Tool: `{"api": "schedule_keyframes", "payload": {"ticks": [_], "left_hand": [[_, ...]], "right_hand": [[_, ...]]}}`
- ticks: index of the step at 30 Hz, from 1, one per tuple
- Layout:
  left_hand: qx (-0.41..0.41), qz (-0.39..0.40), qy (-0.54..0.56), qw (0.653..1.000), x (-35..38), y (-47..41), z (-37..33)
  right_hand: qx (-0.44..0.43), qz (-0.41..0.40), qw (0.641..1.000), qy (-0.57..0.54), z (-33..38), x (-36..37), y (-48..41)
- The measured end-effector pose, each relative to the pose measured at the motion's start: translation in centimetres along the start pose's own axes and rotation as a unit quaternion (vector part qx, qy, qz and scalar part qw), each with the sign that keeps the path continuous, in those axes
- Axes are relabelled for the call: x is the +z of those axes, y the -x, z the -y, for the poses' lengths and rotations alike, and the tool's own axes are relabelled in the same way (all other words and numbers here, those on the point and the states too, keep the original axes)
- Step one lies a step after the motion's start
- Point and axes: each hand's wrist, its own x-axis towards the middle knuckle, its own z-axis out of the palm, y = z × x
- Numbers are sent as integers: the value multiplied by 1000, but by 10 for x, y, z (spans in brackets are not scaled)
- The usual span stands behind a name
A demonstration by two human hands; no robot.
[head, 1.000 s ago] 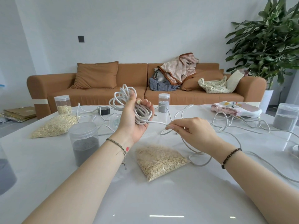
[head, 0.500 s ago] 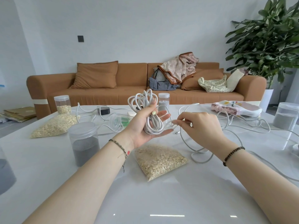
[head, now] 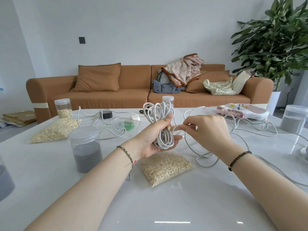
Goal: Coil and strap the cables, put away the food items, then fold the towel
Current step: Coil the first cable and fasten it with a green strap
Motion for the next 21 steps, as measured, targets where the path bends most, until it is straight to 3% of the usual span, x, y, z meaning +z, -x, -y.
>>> {"api": "schedule_keyframes", "payload": {"ticks": [7,11,21], "left_hand": [[77,-80,-76,991,-12,-16,9],[110,-81,-108,985,-19,-18,13],[186,-174,18,967,-35,-27,4]], "right_hand": [[31,22,999,3,-1,0,-1],[29,66,997,-12,-1,-1,-1],[84,105,988,-74,-7,-6,-2]]}}
